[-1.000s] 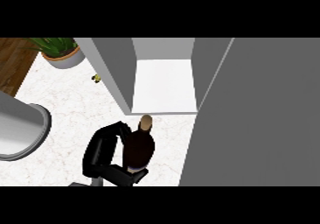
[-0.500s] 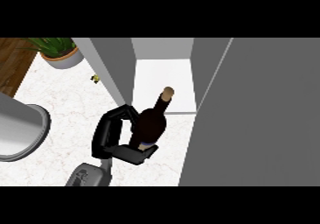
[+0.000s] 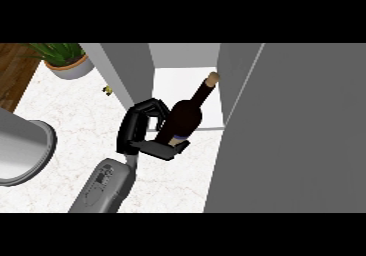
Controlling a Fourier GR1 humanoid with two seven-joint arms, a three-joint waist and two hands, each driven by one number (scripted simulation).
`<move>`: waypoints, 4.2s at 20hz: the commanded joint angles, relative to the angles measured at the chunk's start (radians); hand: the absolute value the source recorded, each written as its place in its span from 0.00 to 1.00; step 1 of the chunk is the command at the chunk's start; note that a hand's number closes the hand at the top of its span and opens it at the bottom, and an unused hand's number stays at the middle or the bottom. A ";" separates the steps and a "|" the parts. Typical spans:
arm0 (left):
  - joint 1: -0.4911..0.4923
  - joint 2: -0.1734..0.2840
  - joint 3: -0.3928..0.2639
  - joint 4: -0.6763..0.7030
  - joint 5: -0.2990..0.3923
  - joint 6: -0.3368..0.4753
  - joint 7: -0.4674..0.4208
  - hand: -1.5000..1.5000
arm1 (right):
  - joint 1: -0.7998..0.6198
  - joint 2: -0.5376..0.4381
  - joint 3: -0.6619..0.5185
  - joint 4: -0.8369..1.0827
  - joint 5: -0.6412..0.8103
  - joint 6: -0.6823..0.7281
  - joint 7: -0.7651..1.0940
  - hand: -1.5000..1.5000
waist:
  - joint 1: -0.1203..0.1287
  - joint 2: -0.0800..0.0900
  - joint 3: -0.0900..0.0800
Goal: Pick up the wine, place it into the cabinet and close the cabinet
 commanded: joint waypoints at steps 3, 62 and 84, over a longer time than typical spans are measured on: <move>-0.127 -0.001 0.057 0.186 0.038 -0.044 -0.036 1.00 | 0.042 -0.024 -0.018 -0.212 -0.023 0.012 0.068 0.00 | 0.001 0.003 0.000; -0.782 0.102 0.066 1.129 0.265 0.276 -0.258 0.00 | 0.188 0.007 0.007 -0.085 -0.115 0.177 -0.238 0.00 | -0.098 0.045 -0.002; -0.874 0.041 0.178 1.013 0.360 -0.098 -0.278 0.00 | 0.279 -0.028 -0.050 -0.201 -0.119 0.163 -0.186 0.00 | -0.031 0.009 -0.001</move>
